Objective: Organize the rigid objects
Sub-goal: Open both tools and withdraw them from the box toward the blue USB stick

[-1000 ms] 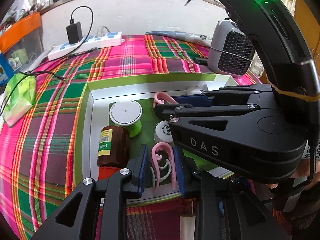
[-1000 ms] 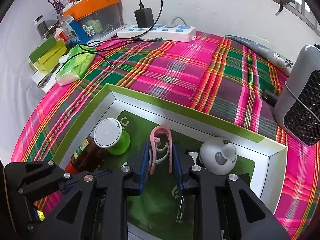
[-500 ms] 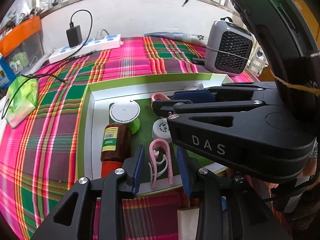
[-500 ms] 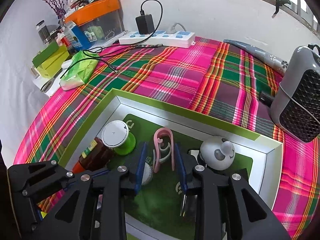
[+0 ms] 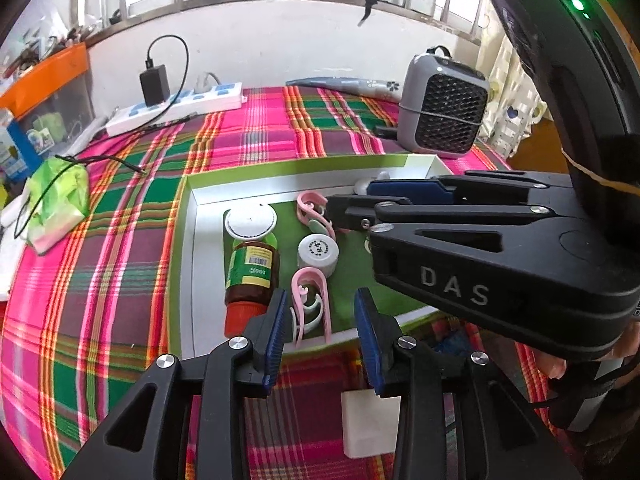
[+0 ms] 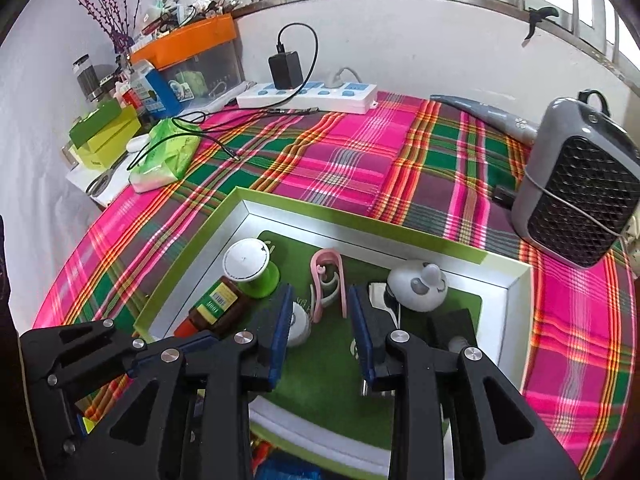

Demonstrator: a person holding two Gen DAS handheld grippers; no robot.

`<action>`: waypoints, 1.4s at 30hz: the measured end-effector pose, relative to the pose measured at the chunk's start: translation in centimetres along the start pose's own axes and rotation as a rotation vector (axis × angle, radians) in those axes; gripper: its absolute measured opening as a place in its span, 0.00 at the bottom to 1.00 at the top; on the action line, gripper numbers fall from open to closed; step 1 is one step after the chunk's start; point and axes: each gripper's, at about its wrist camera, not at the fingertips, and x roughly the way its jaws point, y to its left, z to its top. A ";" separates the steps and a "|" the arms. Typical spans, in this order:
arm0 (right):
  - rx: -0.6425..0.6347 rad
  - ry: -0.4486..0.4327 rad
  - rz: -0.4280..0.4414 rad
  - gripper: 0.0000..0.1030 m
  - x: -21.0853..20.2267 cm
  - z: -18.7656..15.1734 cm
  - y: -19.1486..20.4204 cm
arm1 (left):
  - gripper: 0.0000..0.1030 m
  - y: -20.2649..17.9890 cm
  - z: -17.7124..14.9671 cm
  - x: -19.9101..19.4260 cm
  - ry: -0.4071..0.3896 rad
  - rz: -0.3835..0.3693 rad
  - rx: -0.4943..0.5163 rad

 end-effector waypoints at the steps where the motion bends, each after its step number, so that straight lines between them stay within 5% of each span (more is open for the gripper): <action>1: 0.003 -0.007 -0.004 0.30 -0.4 -0.1 0.0 | 0.32 -0.1 -0.1 -0.3 -0.004 -0.001 0.000; 39: 0.084 -0.109 -0.053 0.30 -7.1 -6.9 0.7 | 0.32 0.5 -4.8 -5.0 -0.042 -0.041 -0.034; 42: 0.094 -0.114 -0.070 0.38 -7.4 -7.7 0.5 | 0.39 0.4 -5.2 -4.9 -0.036 -0.057 -0.033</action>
